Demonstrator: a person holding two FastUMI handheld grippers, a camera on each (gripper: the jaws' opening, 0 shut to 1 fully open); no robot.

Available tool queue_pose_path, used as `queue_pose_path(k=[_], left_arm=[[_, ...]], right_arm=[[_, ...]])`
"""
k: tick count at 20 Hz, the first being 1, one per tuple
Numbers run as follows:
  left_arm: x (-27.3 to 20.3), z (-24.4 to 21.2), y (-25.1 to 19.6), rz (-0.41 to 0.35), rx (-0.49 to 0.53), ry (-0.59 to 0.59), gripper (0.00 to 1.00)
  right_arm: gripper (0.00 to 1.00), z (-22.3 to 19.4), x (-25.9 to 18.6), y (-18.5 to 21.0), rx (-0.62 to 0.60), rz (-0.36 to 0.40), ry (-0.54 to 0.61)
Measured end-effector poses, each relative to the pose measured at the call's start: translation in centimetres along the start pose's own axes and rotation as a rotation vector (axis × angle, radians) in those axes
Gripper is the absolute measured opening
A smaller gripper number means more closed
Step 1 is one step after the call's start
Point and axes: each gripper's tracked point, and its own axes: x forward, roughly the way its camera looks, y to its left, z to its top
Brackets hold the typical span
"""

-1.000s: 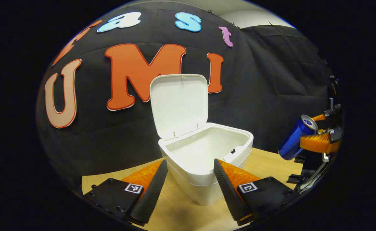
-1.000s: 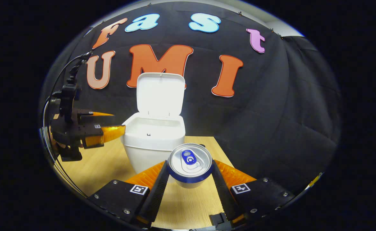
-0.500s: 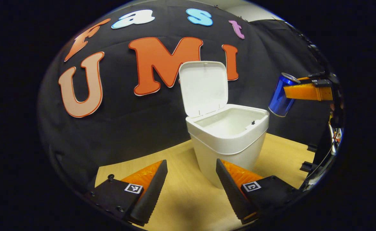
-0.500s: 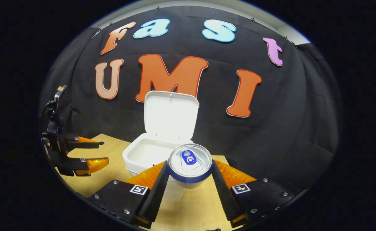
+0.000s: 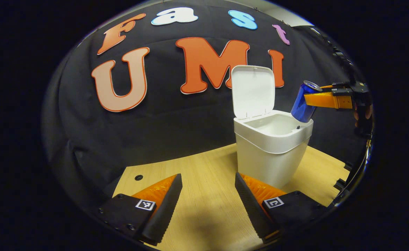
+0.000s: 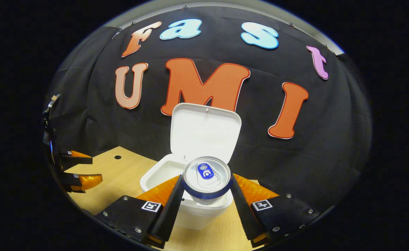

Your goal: Press the lid of the desktop garbage bin to open it, pick up the crumpled paper on the desktop and throw it into the bin, then pick up the pop can on the desktop and drop it into the bin, and finally close the garbage bin lid.

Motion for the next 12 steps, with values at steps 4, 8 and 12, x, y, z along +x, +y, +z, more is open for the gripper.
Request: queue_pose_path(k=[4, 8, 12], left_arm=[[-1.5, -1.1, 1.7, 0.063, -0.037, 0.016, 0.97], [-2.7, -2.2, 3.0, 0.121, -0.058, 0.038, 0.97], [-3.8, -3.0, 3.8, 0.169, -0.069, 0.057, 0.97]], right_arm=[[0.80, -0.6, 1.5, 0.3, -0.009, 0.014, 0.012], [0.80, -1.4, 2.7, 0.4, -0.025, 0.030, 0.024], [0.80, -3.0, 3.9, -0.1, -0.030, 0.034, 0.052]])
